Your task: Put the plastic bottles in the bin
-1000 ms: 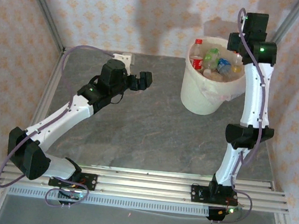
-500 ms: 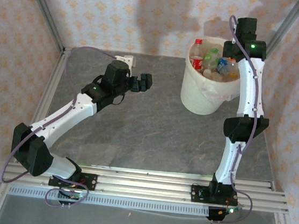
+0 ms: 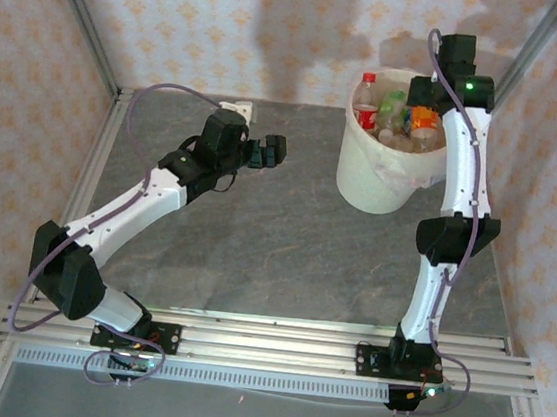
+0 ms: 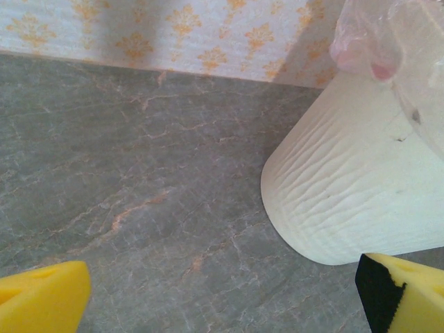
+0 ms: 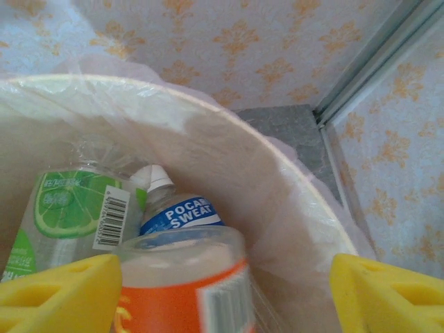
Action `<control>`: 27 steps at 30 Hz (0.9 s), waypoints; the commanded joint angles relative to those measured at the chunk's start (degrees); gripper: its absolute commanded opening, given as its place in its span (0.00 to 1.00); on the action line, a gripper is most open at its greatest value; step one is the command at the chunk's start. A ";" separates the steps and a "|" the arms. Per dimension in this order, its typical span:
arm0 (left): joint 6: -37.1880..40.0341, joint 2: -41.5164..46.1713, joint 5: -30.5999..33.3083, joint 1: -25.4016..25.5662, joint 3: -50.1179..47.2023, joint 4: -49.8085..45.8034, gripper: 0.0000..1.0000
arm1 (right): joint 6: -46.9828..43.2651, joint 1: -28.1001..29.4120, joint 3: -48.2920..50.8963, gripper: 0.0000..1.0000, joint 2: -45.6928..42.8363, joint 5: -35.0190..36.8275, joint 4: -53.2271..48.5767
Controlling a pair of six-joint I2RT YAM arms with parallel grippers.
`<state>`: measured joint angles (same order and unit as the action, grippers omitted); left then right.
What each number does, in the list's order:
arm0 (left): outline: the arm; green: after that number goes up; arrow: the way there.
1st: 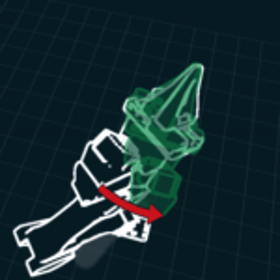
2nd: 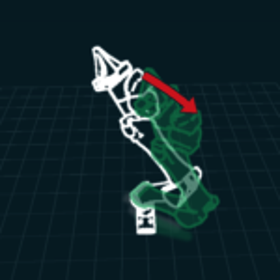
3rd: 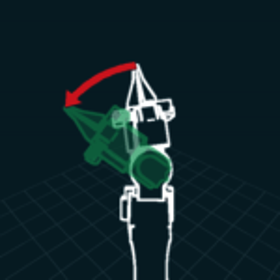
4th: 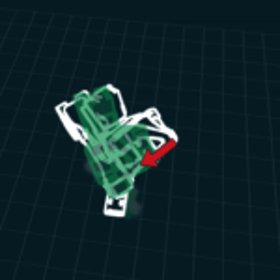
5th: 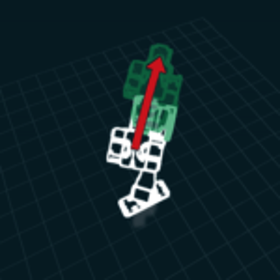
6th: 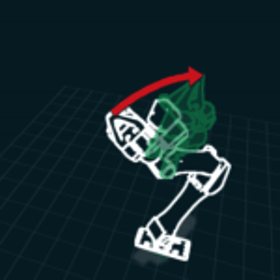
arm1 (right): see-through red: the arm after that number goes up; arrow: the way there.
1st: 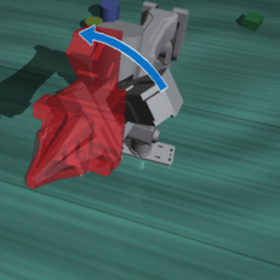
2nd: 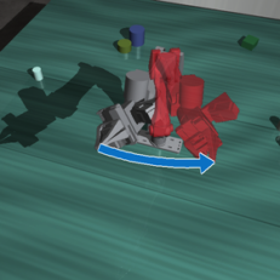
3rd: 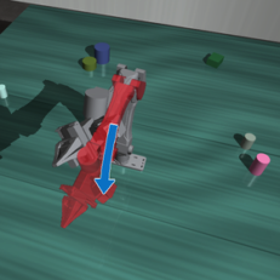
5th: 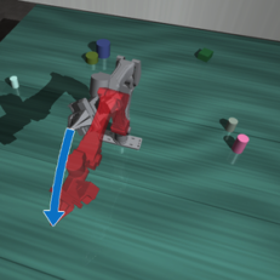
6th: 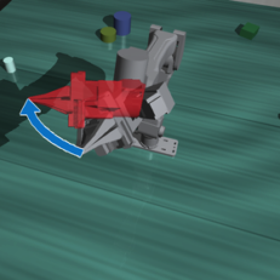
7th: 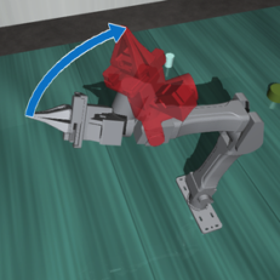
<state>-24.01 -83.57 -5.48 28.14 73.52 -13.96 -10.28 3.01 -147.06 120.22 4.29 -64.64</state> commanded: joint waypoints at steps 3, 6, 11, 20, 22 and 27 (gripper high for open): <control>-0.53 -0.10 0.96 0.10 1.37 -0.95 1.00 | 1.84 -0.10 7.10 0.67 -5.56 12.08 3.99; -0.45 0.01 1.42 0.08 1.28 -1.31 1.00 | 1.41 -0.10 10.13 0.62 -5.95 13.31 2.83; -0.45 -0.10 1.95 0.02 1.44 -1.70 1.00 | 1.63 -0.03 14.85 0.62 -7.84 7.60 3.42; 0.20 5.59 11.77 -0.47 -0.91 -2.43 1.00 | 3.53 -0.02 17.04 0.69 -19.47 4.82 8.17; 0.10 8.21 16.50 -0.93 -2.21 -3.04 1.00 | 4.32 -0.04 22.18 0.72 -24.56 4.60 10.95; -0.50 15.95 28.88 -3.46 -7.25 -4.61 1.00 | 5.93 -0.07 48.84 0.80 -44.18 1.56 30.23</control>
<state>-24.16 -71.94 12.10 26.44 68.75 -16.49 -6.11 2.94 -108.77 84.09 8.14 -46.15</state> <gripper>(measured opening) 0.998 0.784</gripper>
